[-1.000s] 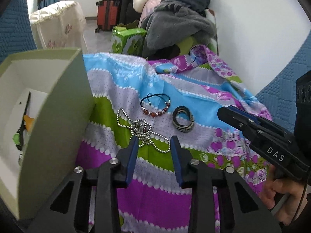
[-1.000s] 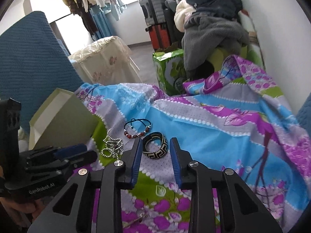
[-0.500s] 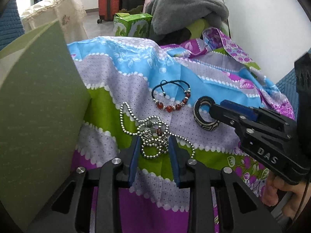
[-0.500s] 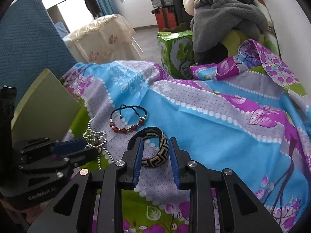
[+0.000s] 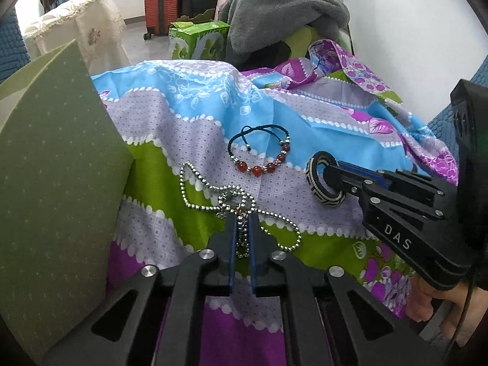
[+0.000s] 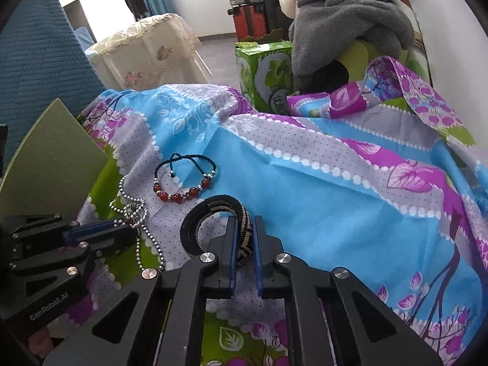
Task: Organize jewelry
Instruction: 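Grasp the black-and-white patterned bangle with the right tool while the left tool grasps the silver bead chain, then carry the bead chain and patterned bangle into the white box and open both tools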
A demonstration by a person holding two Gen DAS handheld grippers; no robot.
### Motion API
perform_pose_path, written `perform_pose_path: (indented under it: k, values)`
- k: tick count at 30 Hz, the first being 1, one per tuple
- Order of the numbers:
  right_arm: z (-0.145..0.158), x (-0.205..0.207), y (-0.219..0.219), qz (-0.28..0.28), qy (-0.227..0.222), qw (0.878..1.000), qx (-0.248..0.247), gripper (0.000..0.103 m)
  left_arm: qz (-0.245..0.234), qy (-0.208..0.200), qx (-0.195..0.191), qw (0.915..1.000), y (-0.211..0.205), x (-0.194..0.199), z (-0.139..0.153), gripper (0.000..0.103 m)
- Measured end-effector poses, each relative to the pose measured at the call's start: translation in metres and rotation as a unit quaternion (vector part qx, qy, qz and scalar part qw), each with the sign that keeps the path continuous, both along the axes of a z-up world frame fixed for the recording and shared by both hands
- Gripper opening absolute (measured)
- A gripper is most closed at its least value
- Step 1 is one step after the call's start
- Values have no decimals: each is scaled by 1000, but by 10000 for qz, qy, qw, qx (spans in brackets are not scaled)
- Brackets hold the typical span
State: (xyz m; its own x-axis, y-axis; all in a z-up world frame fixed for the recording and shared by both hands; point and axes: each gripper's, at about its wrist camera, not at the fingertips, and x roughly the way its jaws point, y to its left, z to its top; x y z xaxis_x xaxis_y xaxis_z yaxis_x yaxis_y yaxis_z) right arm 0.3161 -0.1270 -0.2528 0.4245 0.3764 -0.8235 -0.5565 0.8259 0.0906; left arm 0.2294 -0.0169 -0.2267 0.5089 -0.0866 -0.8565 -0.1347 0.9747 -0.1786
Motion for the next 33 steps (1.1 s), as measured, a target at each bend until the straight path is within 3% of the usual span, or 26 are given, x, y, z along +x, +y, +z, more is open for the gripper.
perform_pose_path:
  k: [18,27,33]
  values:
    - [60,-33,-32,-436,-403,9977,323,6,-330,-457,-284,9980,-6,-24,48,6]
    - [63,-61,-43,-673,-269,9972,165,7,-378,-645,-326,9967,-3,-46,68,6]
    - [81,-86,-51,-889,-354,9952,184,7,-495,-694,-435,9954,-7,-61,73,6]
